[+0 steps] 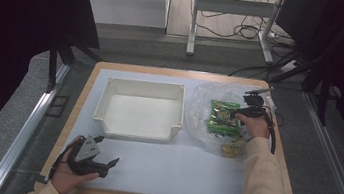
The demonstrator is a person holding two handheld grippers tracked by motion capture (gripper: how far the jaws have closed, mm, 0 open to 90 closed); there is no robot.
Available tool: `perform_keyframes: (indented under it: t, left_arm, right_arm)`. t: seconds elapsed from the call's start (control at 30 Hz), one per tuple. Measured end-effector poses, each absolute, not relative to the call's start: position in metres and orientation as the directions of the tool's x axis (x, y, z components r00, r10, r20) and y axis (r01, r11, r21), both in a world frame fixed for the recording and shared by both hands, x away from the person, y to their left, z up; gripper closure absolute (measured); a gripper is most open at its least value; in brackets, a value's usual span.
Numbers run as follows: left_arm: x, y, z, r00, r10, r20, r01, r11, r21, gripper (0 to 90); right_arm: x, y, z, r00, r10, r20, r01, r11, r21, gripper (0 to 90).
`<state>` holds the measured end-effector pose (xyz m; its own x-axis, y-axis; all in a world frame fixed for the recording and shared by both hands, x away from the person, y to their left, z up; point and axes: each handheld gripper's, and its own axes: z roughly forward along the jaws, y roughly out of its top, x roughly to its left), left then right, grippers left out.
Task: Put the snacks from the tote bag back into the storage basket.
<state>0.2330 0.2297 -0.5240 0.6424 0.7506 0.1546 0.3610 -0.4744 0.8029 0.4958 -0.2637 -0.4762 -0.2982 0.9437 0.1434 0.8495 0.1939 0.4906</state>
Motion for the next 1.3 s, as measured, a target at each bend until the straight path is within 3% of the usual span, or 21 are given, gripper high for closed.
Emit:
perform_keyframes:
  t: [0.57, 1.3]
  left_arm:
    - [0.233, 0.229, -0.524, 0.642, 0.752, 0.153, 0.358, -0.470, 0.807, 10.9]
    - [0.232, 0.230, -0.524, 0.641, 0.752, 0.152, 0.357, -0.468, 0.809, 10.9]
  right_arm:
    - [0.497, -0.267, -0.485, -0.257, 0.952, 0.166, 0.875, 0.156, 0.459, 59.0]
    - [0.495, -0.263, -0.488, -0.169, 0.967, 0.193, 0.898, 0.070, 0.434, 81.2]
